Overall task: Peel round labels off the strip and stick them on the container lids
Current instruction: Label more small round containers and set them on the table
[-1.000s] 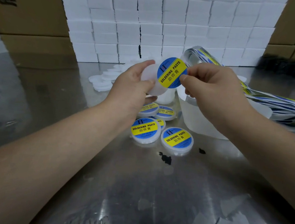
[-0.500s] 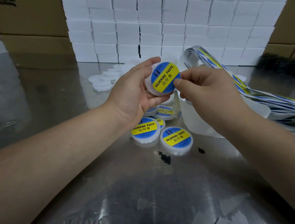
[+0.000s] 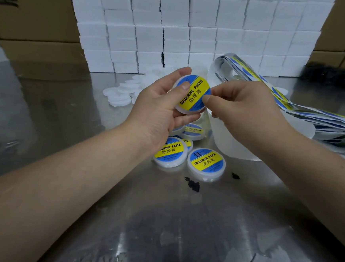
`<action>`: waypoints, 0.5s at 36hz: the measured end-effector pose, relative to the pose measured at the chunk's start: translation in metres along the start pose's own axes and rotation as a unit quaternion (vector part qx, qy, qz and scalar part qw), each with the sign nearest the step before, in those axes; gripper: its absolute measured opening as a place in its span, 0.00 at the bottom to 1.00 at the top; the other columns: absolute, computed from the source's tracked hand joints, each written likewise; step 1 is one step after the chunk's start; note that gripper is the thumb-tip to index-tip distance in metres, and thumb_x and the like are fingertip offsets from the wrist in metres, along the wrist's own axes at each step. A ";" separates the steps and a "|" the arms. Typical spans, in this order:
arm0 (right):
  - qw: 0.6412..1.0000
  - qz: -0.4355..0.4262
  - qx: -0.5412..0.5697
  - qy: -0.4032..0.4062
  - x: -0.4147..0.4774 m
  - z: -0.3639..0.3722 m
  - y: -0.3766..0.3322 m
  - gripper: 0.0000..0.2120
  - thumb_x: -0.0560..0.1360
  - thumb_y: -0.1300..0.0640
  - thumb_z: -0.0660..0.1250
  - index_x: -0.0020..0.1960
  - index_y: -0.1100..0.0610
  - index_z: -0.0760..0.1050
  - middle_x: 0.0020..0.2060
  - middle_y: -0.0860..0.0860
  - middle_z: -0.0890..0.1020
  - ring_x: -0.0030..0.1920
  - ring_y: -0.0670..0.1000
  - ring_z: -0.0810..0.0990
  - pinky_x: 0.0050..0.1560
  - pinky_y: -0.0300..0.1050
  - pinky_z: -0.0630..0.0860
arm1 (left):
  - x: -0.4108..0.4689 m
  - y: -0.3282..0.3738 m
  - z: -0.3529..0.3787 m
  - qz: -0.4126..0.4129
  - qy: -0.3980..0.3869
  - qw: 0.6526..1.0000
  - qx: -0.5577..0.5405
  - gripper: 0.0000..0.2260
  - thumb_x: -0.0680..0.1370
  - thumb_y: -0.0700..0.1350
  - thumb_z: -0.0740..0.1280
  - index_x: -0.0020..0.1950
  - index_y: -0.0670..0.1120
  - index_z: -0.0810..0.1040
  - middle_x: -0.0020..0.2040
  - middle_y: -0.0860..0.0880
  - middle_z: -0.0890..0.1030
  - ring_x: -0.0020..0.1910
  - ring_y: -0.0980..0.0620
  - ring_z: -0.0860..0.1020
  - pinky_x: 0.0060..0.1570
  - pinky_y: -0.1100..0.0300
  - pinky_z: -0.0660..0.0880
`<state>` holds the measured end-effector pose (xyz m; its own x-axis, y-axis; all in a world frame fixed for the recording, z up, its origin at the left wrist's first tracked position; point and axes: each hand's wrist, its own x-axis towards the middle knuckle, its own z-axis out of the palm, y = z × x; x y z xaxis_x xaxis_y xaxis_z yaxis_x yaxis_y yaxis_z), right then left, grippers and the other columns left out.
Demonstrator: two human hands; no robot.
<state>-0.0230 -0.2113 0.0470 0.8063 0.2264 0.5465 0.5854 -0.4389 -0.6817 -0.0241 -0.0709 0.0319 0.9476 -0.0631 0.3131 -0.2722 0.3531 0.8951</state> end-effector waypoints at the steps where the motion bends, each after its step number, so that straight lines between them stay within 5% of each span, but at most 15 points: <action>1: 1.000 0.001 -0.004 0.001 0.000 0.000 0.001 0.15 0.73 0.57 0.66 0.31 0.41 0.74 0.22 0.35 0.75 0.26 0.39 0.71 0.25 0.27 0.65 | 0.000 0.000 0.000 0.001 0.000 1.000 0.001 0.09 0.79 0.40 0.61 0.54 0.51 0.76 0.47 0.46 0.83 0.42 0.49 0.83 0.40 0.58 0.80; 18: 1.000 0.015 -0.015 0.015 0.000 0.001 0.001 0.17 0.72 0.56 0.67 0.27 0.42 0.74 0.24 0.44 0.77 0.26 0.43 0.69 0.25 0.31 0.65 | 0.000 -0.003 0.000 0.012 0.001 1.000 0.014 0.10 0.78 0.39 0.62 0.51 0.54 0.77 0.41 0.52 0.84 0.40 0.51 0.83 0.37 0.60 0.79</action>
<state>-0.0223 -0.2111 0.0463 0.8199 0.1871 0.5410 0.5581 -0.4716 -0.6827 -0.0231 -0.0717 0.0296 0.9410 -0.0537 0.3340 -0.2992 0.3289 0.8957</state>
